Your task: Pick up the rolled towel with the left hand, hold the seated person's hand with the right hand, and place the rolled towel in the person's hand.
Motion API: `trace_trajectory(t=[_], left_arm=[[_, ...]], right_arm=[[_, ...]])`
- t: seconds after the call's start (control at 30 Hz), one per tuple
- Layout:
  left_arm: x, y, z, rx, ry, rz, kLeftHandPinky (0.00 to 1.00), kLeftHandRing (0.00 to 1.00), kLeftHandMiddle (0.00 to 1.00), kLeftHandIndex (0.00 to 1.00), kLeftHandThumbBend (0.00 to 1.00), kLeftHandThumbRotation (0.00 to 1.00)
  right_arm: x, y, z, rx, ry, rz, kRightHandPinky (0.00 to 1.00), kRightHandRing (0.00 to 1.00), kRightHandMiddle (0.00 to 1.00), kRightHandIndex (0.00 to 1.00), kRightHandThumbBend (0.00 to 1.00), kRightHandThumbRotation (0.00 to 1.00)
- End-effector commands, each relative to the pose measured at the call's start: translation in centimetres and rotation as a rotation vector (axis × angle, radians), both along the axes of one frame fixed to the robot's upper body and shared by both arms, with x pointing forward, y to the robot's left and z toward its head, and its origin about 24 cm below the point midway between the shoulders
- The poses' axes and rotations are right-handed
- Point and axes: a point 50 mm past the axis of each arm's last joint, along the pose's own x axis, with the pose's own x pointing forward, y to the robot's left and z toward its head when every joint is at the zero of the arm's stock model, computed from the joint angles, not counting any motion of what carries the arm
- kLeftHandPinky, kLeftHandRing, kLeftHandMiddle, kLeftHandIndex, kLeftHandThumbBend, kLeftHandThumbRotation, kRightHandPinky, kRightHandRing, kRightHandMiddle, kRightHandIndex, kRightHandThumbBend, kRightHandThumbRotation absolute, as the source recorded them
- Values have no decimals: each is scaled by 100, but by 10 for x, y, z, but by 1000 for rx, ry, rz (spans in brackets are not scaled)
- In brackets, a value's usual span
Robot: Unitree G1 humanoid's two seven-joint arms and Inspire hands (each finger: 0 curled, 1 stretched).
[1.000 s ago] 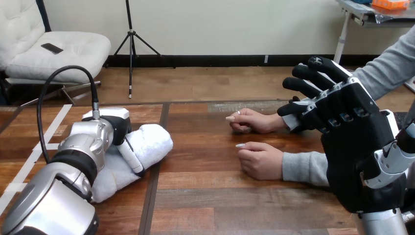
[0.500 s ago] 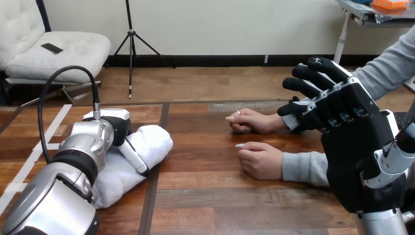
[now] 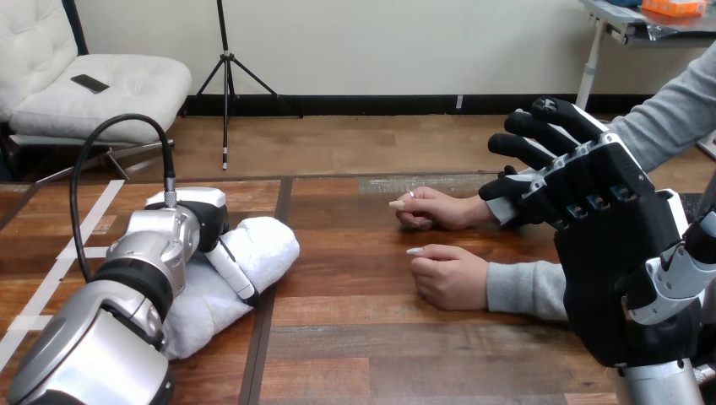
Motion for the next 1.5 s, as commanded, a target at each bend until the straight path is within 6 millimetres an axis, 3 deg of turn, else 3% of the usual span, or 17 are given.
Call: trace_trajectory(t=[0.0,0.2,0.23,0.3,0.5,0.77,1.47], left_arm=[[7,-16,10,25,-39,-65,35,50,61,65,98,36],[7,-16,9,15,-54,-65,33,46,57,61,89,22],[7,-16,9,12,-56,-63,29,40,51,59,85,14],[7,-16,9,9,-61,-63,26,36,47,57,82,9],[7,-17,8,8,-88,-74,21,29,38,49,74,2],[7,-17,8,2,-105,-74,21,29,38,53,71,0],[6,-15,8,-47,-189,-101,32,41,49,47,67,0]], right_arm=[[1,1,14,-2,-72,-2,56,75,77,76,96,100],[1,1,14,-4,-71,-4,56,75,77,76,96,100],[1,1,14,-4,-71,-5,56,75,77,76,96,100],[1,1,15,-1,-69,-6,56,75,77,76,96,100],[2,1,15,0,-71,-2,56,74,76,76,96,100],[2,1,14,-5,-72,-6,56,74,76,76,95,100],[3,1,14,-13,-71,-6,55,75,77,76,95,100]])
